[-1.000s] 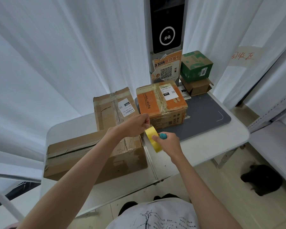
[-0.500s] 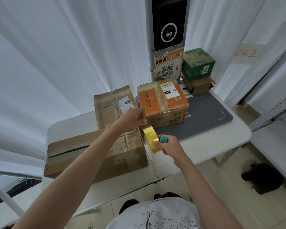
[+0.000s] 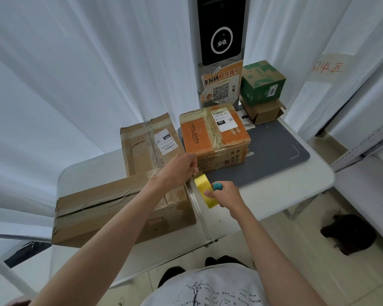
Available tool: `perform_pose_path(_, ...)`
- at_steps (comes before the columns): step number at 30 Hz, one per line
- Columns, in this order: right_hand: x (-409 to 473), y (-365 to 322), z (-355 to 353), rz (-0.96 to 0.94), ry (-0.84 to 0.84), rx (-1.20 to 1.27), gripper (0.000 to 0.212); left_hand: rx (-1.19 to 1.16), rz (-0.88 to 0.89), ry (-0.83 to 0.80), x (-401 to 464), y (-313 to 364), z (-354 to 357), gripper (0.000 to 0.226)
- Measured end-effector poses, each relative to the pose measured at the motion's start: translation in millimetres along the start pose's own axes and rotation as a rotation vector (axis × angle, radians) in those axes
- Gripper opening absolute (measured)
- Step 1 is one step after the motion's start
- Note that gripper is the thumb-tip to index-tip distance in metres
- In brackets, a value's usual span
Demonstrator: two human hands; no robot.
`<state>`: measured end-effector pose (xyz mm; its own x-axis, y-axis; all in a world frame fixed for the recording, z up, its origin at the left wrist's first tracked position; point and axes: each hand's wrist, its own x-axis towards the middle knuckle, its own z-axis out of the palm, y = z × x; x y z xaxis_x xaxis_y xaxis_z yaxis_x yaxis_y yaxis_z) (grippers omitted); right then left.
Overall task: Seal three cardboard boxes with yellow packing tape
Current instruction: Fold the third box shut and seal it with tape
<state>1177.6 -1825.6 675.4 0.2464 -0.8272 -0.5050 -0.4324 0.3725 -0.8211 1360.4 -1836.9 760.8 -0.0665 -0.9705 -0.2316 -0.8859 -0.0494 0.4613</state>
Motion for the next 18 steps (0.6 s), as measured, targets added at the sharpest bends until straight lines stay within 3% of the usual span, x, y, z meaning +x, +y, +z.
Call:
perform_pose_path(3,2,15,-4,0.026,-0.054,0.107,0.013,0.021,0.019,-0.042,7,3,6,0.015)
perform_pose_path(6,3,28,-4,0.067,-0.097,0.234,0.021,0.043,0.067,-0.059,11,7,12,0.011)
perform_pose_path(11,31,50,3,0.226,0.09,0.352,0.016,0.108,0.094,-0.045,16,10,17,0.016)
perform_pose_path(18,73,101,20,0.38,0.154,0.195,0.023,0.105,0.082,-0.007,19,7,13,0.025)
